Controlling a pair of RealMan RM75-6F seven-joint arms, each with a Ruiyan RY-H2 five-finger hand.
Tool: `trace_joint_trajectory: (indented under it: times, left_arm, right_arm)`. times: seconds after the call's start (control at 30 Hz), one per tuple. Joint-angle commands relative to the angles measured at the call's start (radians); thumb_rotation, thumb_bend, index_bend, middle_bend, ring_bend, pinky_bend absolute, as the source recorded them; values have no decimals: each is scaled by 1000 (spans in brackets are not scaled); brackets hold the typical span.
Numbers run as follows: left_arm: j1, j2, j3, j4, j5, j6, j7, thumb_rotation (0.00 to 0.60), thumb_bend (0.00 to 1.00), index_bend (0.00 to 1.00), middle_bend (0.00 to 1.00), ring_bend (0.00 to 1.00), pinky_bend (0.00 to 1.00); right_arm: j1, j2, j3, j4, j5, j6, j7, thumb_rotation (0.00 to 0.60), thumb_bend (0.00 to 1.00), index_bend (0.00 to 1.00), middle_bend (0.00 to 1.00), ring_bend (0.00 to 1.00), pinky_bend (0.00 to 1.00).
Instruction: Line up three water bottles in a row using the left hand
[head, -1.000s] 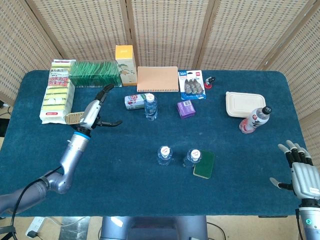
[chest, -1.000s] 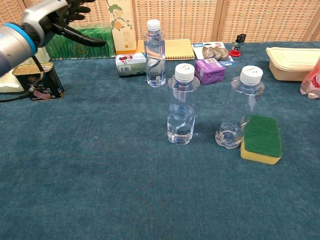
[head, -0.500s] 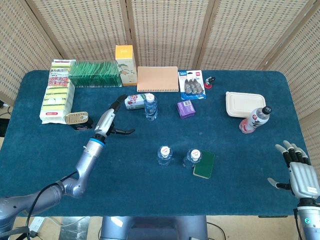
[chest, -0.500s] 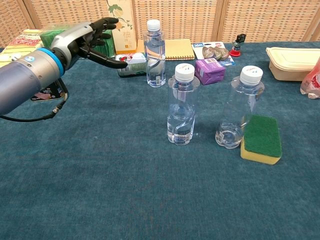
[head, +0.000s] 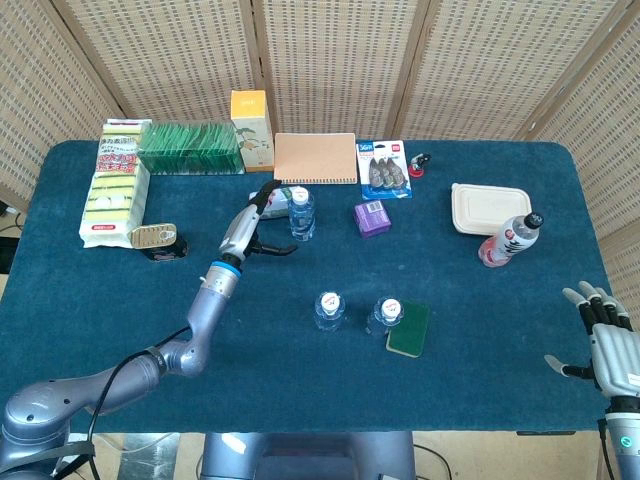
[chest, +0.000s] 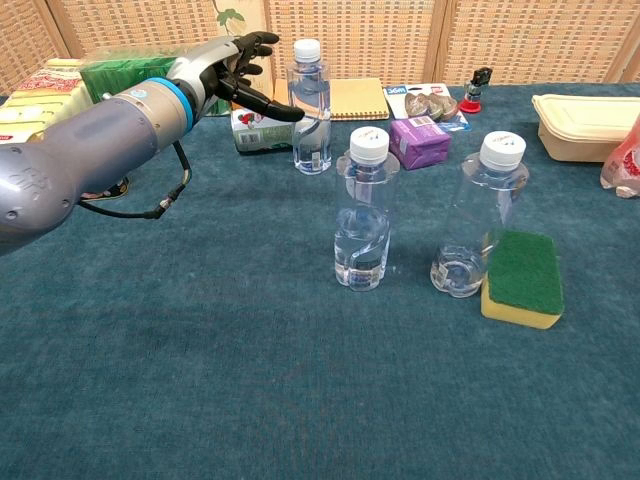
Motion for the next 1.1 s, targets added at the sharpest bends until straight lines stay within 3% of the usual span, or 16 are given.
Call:
trace_joint_trajectory:
  times: [0.03, 0.33, 0.47, 0.6, 0.77, 0.93, 1.1]
  left_arm:
    - [-29, -36, -23, 64, -14, -23, -15, 600, 106, 0, 0, 0, 14]
    - [-113, -104, -43, 214, 21, -89, -90, 600, 165, 0, 0, 0, 35]
    - [-142, -157, -59, 292, 24, -64, -103, 600, 269, 14, 20, 35, 209]
    - [-158, -200, -73, 360, 7, -45, -89, 600, 373, 238, 215, 209, 376]
    - [-172, -233, -87, 413, 5, -17, -98, 600, 424, 468, 411, 336, 465]
    - [-179, -232, -87, 412, 19, -5, -109, 600, 436, 538, 477, 377, 484]
    - [-155, -208, -74, 340, 43, 36, -114, 600, 452, 547, 487, 387, 485]
  right_arm:
    - [2, 0, 2, 6, 7, -7, 3, 600, 0, 133, 62, 2, 0]
    - [8, -4, 7, 15, 25, -20, 5, 600, 0, 133, 63, 3, 0]
    - [8, -4, 10, 18, 34, -23, 8, 600, 0, 134, 64, 5, 0]
    - [9, -4, 10, 21, 34, -25, 10, 600, 0, 134, 64, 5, 0]
    - [11, -5, 9, 24, 31, -27, 10, 600, 0, 135, 64, 5, 0]
    - [8, -18, 16, 33, 18, 5, -8, 600, 0, 140, 67, 5, 0]
    - [-6, -59, 35, 61, -15, 98, -34, 600, 0, 143, 68, 4, 0]
